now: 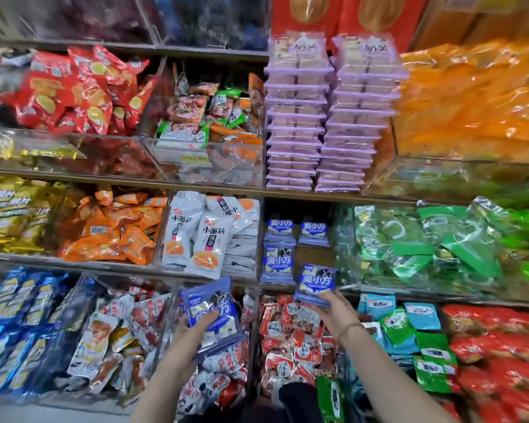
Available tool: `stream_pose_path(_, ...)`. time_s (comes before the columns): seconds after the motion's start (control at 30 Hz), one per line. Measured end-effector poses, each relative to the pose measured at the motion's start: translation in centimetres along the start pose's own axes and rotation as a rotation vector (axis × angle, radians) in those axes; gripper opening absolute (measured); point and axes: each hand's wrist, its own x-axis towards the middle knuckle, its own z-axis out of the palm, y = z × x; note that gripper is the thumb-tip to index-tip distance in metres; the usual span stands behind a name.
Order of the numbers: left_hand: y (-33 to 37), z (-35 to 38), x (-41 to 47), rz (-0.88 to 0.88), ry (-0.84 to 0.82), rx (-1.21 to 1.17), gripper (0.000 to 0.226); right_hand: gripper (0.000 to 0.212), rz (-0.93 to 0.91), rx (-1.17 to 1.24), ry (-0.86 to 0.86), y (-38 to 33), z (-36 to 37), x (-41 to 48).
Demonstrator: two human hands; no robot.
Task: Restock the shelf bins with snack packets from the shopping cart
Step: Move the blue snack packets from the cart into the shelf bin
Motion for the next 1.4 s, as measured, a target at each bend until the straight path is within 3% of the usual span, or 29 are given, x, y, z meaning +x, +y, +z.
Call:
stream_pose_path(0.13, 0.1, 0.3, 0.4, -0.056, 0.017, 0.07, 0.085, 0.018, 0.061, 0.054, 0.041, -0.8, 1.0, 2.3)
stream_pose_path(0.23, -0.3, 0.1, 0.6, -0.042, 0.017, 0.085, 0.099, 0.006, 0.095, 0.16, 0.119, -0.5, 1.8, 3.0)
stream_pose_path(0.33, -0.6, 0.0, 0.6, -0.069, 0.034, 0.073, 0.117, 0.021, 0.066, 0.178, 0.275, 0.1, 1.8, 3.4)
stream_pose_path(0.4, -0.4, 0.0, 0.4, -0.068, 0.035, 0.084, 0.125, 0.021, 0.045, 0.166, 0.274, 0.6, 1.6, 3.6)
stream_pose_path(0.5, -0.2, 0.2, 0.2, -0.074, 0.01, 0.082, 0.127, 0.033, -0.012, 0.167, 0.298, 0.9, 1.6, 3.2)
stream_pose_path(0.6, -0.4, 0.2, 0.5, -0.066, 0.0, 0.076, 0.121, 0.029, -0.046, 0.102, 0.334, 1.1, 1.5, 2.7)
stream_pose_path(0.67, -0.4, 0.2, 0.5, -0.056, -0.001, 0.072, 0.116, 0.009, -0.009, 0.105, 0.315, 1.5, 1.5, 2.5)
stream_pose_path(0.8, -0.6, 0.3, 0.5, -0.05, -0.013, 0.045, 0.113, 0.031, 0.044, 0.136, 0.187, 0.7, 2.2, 2.2)
stream_pose_path(0.97, -0.5, 0.3, 0.4, -0.043, -0.06, 0.035, 0.109, 0.04, 0.049, 0.084, 0.084, -0.4, 1.9, 2.6)
stream_pose_path(1.03, -0.5, 0.5, 0.2, -0.027, -0.081, 0.035, 0.108, 0.037, 0.042, -0.03, 0.032, -0.4, 1.8, 1.7)
stream_pose_path(1.1, -0.4, 0.9, 0.1, -0.028, -0.102, 0.026, 0.11, 0.034, -0.021, -0.364, -0.076, -0.1, 2.0, -0.2)
stream_pose_path(1.2, -0.4, 2.5, 0.1, -0.022, -0.148, 0.035, 0.12, 0.034, -0.062, -0.765, -0.45, 1.5, 2.9, -4.0)
stream_pose_path(1.27, -0.7, 3.9, 0.0, -0.006, -0.2, 0.073, 0.129, 0.037, -0.077, -0.936, -0.592, 2.9, 3.7, -5.7)
stream_pose_path(1.33, -0.8, 5.0, -0.4, 0.007, -0.248, 0.124, 0.134, 0.034, -0.178, -1.042, -0.563, 3.8, 3.9, -6.3)
stream_pose_path(1.4, -0.7, 5.7, -0.7, -0.005, -0.288, 0.107, 0.139, 0.022, -0.228, -0.997, -0.467, 4.0, 3.5, -6.1)
